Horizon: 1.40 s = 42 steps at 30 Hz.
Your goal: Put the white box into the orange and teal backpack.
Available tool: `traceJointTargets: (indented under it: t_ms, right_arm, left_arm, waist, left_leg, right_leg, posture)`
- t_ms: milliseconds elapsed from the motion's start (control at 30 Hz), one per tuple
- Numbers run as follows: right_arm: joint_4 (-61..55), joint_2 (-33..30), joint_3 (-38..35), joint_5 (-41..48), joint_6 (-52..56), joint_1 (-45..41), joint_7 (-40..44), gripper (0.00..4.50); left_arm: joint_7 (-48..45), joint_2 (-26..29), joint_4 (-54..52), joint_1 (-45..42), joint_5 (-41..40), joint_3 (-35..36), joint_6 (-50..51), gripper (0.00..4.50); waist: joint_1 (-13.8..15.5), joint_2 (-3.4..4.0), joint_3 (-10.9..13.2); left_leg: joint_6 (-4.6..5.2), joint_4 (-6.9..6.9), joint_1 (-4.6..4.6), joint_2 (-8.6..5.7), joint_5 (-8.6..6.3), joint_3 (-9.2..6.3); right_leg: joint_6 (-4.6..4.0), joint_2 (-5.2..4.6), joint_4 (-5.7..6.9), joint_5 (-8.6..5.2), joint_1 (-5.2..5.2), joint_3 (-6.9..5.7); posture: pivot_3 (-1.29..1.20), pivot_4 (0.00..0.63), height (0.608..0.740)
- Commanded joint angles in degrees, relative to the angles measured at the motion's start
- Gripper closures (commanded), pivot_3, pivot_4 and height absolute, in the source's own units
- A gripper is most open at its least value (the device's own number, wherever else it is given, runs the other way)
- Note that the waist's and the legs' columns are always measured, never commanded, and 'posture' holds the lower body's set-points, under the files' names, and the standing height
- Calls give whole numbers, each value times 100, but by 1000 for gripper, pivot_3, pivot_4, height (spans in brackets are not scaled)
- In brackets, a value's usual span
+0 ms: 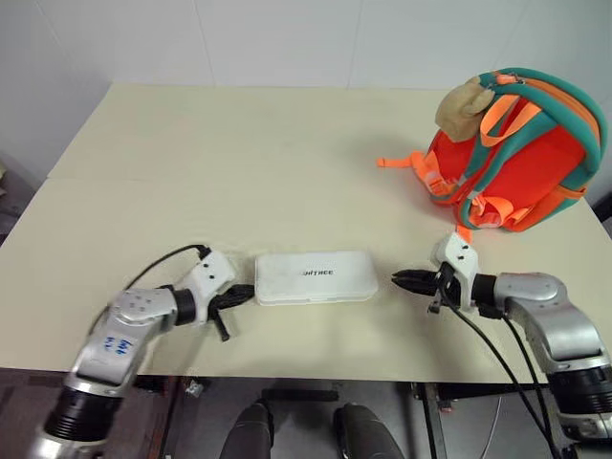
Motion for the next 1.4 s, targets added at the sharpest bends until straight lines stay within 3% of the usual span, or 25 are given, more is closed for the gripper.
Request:
traceJointTargets:
  t_ms: [33, 333, 467, 667, 1000, 1400]
  right_arm:
    - [-293, -179, -217, 423, 550, -178, 123, 2968]
    - [-323, -471, -416, 1397, 3190, -1112, -183, 8]
    - [14, -456, -306, 1752, 4699, -1853, -431, 0]
    - [185, -218, 24, 1800, 5229, -2116, -739, 0]
    - [-83, 140, 115, 2003, 5645, -2105, -1099, 0]
    - [-244, 332, 321, 2047, 5401, -1989, -1249, 0]
  left_arm:
    - [-250, 324, 443, -114, -118, 172, 488, 3886]
    - [-1030, 386, 1094, -1349, -1462, 331, 2523, 1232]
    - [-1096, -4, 1777, -2229, -2100, 374, 3800, 64]
    - [-585, -568, 2141, -2572, -2341, 636, 4587, 64]
    - [-238, -654, 1787, -2300, -2659, 680, 5339, 64]
    - [-16, -922, 2242, -2294, -2493, 448, 4901, 64]
  waist:
    - [9, 0, 0]
    - [37, -1, 1]
    - [50, 0, 2]
    - [40, -1, 2]
    - [41, -1, 1]
    - [67, 0, 1]
  left_leg:
    - [0, 0, 4, 2, 0, -2]
    - [1, -4, -1, 1, 0, -9]
    - [3, 5, -35, -6, 3, -18]
    - [3, 25, -97, -7, 3, -36]
    - [3, 46, -112, -5, 3, -23]
    - [3, 60, -90, -14, 3, -34]
  right_leg:
    - [-1, 0, -4, 0, 7, -2]
    - [-2, -3, -10, 0, 6, -7]
    - [-2, -4, 0, 0, -26, -13]
    - [0, -7, -4, -1, -69, -31]
    - [0, -5, 11, -1, -88, -22]
    - [5, -12, 3, 1, -50, -32]
  posture:
    - [0, 150, 740]
    - [0, 150, 740]
    - [0, 150, 740]
    - [0, 150, 740]
    - [0, 150, 740]
    - [0, 150, 740]
